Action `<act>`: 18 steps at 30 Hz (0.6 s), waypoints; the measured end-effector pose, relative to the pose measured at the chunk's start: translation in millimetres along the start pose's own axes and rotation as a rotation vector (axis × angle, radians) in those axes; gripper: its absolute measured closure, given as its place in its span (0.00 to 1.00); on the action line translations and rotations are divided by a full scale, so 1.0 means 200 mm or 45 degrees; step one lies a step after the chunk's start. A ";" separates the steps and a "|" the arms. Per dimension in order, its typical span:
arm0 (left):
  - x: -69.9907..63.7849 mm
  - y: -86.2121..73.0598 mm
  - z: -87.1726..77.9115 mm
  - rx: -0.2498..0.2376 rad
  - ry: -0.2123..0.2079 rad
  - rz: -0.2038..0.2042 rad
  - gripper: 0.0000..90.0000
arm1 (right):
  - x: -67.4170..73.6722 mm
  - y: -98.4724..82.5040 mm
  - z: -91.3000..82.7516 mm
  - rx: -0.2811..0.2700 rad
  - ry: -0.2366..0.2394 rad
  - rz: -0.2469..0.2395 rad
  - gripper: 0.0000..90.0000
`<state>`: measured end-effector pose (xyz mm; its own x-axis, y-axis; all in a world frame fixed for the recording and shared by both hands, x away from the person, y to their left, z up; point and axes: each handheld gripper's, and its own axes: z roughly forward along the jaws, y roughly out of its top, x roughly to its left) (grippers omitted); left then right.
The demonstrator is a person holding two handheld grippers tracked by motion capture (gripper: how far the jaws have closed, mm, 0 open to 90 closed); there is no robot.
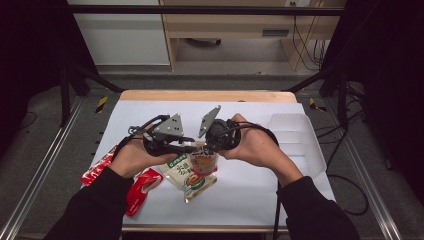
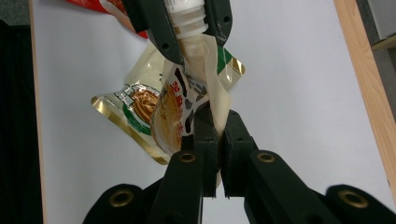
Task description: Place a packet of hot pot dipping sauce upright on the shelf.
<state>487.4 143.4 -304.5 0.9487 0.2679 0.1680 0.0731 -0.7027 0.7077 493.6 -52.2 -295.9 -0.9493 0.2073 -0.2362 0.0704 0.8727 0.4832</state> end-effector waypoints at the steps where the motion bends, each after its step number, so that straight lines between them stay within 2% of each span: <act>1: 0.00 0.00 0.01 -0.006 0.000 -0.006 0.81 | 0.00 0.00 -0.01 0.006 -0.006 0.000 0.97; 6: 0.00 0.00 0.02 -0.022 0.015 -0.019 0.76 | -0.01 0.00 -0.02 0.020 -0.022 -0.008 0.97; 7: -0.01 -0.01 0.01 -0.046 0.031 -0.039 0.67 | -0.01 -0.01 -0.03 0.017 -0.027 -0.001 0.97; 10: 0.00 -0.01 0.00 -0.052 0.040 -0.030 0.57 | -0.02 -0.03 -0.04 0.018 -0.038 -0.002 0.97; 11: -0.01 -0.01 -0.01 -0.082 0.062 -0.052 0.52 | -0.03 -0.04 -0.05 0.020 -0.045 0.008 0.97; 16: -0.01 -0.03 -0.03 -0.088 0.095 -0.078 0.33 | -0.06 -0.09 -0.07 0.015 -0.074 0.029 0.97; 18: -0.02 -0.05 -0.03 -0.075 0.110 -0.086 0.30 | -0.07 -0.10 -0.08 0.014 -0.076 0.035 0.97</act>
<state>480.8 153.3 -308.8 0.9119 0.3708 0.1758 0.1150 -0.6421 0.7580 500.2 -79.6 -288.3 -0.9269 0.2571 -0.2733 0.0998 0.8709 0.4812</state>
